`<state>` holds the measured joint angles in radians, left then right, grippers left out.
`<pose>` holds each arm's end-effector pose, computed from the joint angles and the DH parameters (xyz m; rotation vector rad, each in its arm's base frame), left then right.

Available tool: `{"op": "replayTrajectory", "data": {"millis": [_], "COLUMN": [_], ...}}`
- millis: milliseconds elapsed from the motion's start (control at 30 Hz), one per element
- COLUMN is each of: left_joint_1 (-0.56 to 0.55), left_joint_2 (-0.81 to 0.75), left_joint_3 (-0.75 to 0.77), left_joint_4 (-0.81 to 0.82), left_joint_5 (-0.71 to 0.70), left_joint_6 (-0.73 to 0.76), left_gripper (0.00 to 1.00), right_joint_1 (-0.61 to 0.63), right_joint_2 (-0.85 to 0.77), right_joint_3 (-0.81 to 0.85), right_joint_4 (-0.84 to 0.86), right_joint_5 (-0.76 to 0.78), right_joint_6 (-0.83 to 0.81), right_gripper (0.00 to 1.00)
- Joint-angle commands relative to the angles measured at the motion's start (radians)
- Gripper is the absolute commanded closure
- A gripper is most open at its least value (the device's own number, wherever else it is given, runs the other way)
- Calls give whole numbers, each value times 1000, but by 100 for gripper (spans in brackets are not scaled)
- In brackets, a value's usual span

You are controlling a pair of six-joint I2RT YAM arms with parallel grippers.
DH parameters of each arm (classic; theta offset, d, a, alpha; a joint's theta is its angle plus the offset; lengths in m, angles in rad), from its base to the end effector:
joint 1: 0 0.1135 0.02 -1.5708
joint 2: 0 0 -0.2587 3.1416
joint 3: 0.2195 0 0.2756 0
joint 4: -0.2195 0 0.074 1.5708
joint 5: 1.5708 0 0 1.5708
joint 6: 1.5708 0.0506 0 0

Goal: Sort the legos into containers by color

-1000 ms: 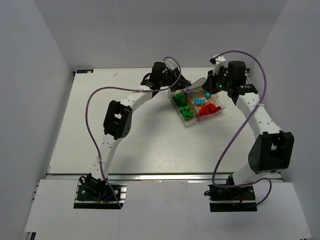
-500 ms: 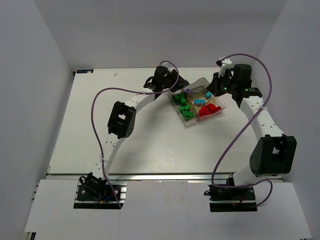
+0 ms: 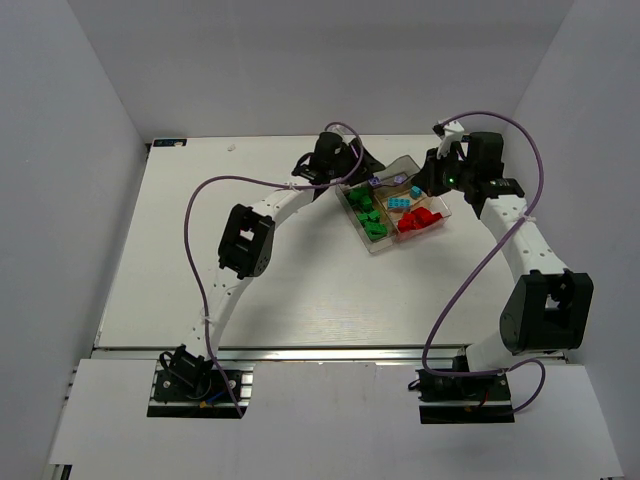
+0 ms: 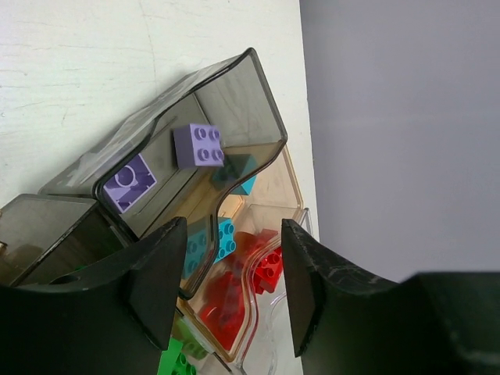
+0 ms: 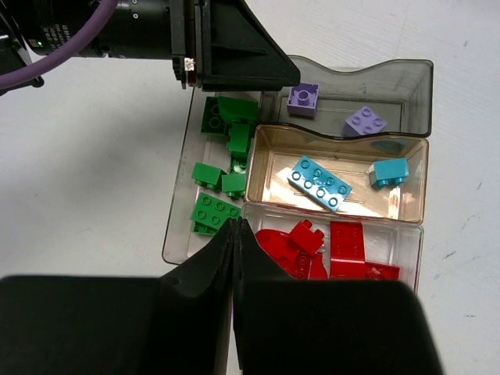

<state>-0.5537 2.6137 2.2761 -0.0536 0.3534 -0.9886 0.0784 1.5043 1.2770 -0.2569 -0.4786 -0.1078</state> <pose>0.5262 -0.3459 0.1650 -0.2161 2.1865 -1.2970 0.3806 0.0533 0.3141 -0.4809 1.9705 0.4717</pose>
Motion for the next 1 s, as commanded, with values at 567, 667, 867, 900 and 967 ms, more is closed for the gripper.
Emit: {"op": "replayTrajectory", "data": {"millis": [567, 667, 867, 900, 967], "left_joint_1": [110, 110, 110, 110, 110], "left_joint_2": [-1002, -1202, -1481, -1506, -1549], "left_joint_3": [-804, -1017, -1236, -1253, -1282], "left_joint_4": [-106, -107, -135, -143, -150], "left_joint_5": [-112, -195, -312, -320, -335], "left_joint_6": [426, 465, 502, 504, 505], "left_gripper": [2, 2, 2, 2, 2], "right_joint_1": [-14, -19, -23, -22, -23], "right_joint_2": [5, 8, 42, 42, 43], "right_joint_3": [139, 147, 183, 186, 189], "right_joint_4": [-220, -234, -232, -225, -220], "right_joint_5": [-12, -15, -41, -40, -40], "right_joint_6": [59, 88, 137, 135, 120], "right_gripper": [27, 26, 29, 29, 25]}}
